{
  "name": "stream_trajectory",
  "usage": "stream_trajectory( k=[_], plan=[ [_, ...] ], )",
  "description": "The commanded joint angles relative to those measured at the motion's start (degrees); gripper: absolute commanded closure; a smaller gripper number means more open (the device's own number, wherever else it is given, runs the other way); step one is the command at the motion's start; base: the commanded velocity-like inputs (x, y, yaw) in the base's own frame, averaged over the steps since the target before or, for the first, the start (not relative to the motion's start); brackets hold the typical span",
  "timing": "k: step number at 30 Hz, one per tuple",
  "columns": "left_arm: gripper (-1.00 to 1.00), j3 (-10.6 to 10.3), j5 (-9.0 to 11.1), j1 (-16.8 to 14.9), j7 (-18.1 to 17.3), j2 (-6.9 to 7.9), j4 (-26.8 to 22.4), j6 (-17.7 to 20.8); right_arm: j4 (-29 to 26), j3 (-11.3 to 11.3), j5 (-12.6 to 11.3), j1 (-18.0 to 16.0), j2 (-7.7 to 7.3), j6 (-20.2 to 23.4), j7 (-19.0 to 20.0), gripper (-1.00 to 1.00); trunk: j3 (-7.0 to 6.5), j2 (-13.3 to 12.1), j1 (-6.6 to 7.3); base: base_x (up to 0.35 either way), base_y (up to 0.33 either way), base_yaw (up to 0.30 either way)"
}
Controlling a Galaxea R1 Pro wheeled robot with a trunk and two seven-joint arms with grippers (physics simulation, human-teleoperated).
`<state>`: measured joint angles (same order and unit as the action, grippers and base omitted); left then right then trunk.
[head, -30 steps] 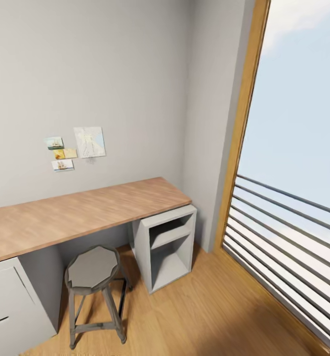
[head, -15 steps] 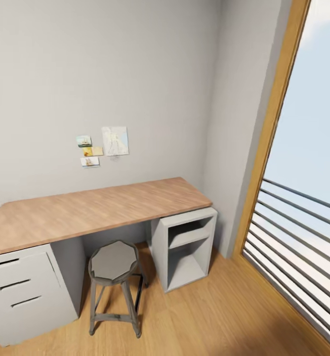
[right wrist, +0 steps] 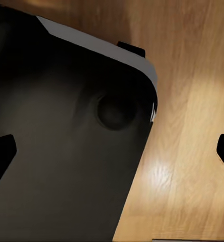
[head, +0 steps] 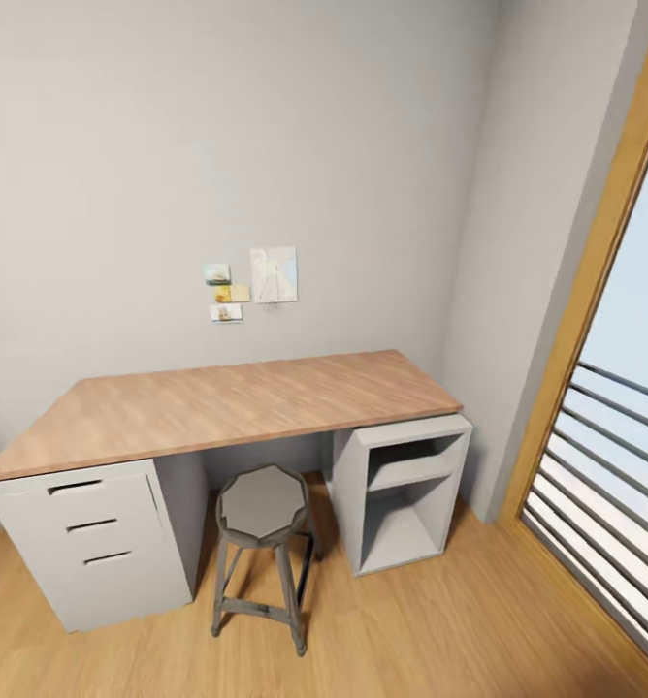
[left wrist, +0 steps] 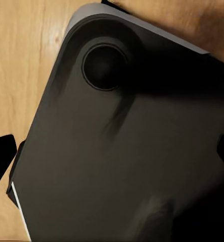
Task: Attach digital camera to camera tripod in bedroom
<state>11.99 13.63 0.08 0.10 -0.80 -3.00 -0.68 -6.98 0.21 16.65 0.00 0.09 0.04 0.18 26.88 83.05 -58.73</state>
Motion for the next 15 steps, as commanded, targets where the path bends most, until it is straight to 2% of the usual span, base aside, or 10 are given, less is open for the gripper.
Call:
stream_trajectory(
  k=[1,5,15],
  plan=[
    [-1.00,0.29,0.42,0.01,0.02,0.00,-0.06,-0.08,-0.05,-0.06,0.39,0.00,-0.04,-0.03,0.05,-1.00,0.05,0.02,0.00,0.000,0.000,0.281],
    [-1.00,1.36,1.13,0.01,0.04,0.02,-0.07,-0.04,-0.05,-0.31,0.58,0.00,-0.18,-0.14,0.13,-1.00,0.05,0.02,0.00,0.000,0.000,0.281],
    [-1.00,2.86,5.71,0.01,0.01,0.04,-0.07,-0.02,-0.05,0.07,1.07,0.00,-0.23,-0.18,0.17,-1.00,0.05,0.02,0.00,0.000,0.000,0.281]
  ],
)
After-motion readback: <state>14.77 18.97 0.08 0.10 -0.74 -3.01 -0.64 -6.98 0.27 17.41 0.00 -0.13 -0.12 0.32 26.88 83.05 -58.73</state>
